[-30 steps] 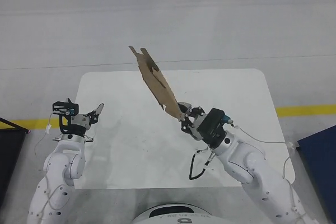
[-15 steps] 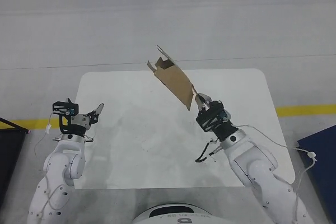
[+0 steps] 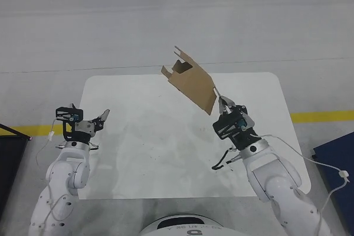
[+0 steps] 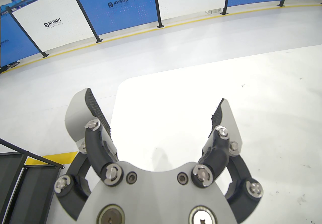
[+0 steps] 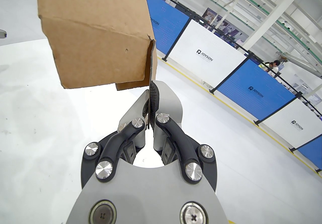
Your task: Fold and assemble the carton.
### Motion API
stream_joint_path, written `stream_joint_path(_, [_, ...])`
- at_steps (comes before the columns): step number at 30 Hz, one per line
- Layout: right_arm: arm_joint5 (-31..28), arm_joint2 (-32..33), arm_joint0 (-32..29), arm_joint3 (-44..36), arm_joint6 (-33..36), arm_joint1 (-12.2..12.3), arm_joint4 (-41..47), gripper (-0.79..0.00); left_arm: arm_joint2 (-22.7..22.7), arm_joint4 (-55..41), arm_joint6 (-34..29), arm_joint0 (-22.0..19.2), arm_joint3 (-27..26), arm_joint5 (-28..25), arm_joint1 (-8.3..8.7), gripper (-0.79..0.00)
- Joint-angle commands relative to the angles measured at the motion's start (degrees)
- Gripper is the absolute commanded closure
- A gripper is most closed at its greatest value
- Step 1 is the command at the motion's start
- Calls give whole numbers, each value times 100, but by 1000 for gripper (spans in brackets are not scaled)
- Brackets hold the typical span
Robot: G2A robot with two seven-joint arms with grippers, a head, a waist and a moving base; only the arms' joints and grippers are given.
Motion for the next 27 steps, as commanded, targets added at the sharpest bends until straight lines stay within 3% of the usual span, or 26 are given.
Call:
stream_joint_path(1, [0,0,0,0,0,0,-1,0,144,-240,-595,-315,369,-188,-16,-785])
stream_joint_path(3, [-164,-13,32,197,-6,2,-128,0,273,-494,-1007,-657,741,-586,-21,-785])
stream_joint_path(5, [-352,-41,86,374,49,15,-601,0,389,-987,-1435,-877,1021,-1378,-14,-785])
stream_joint_path(10, [-310,-204,59,533,334,4,-1506,0,238,-2775,-2529,-1317,1502,-3016,41,-785])
stream_joint_path(17, [-205,-355,-23,536,707,-21,-2551,0,34,-4766,-3564,-1506,1389,-4795,184,-785])
stream_joint_path(19, [-67,-362,-46,495,745,-38,-2645,0,-83,-5241,-3791,-1534,1350,-4981,239,-785])
stream_joint_path(27, [-39,-365,-52,484,744,-41,-2636,0,-193,-5104,-3790,-1562,1271,-4979,261,-785])
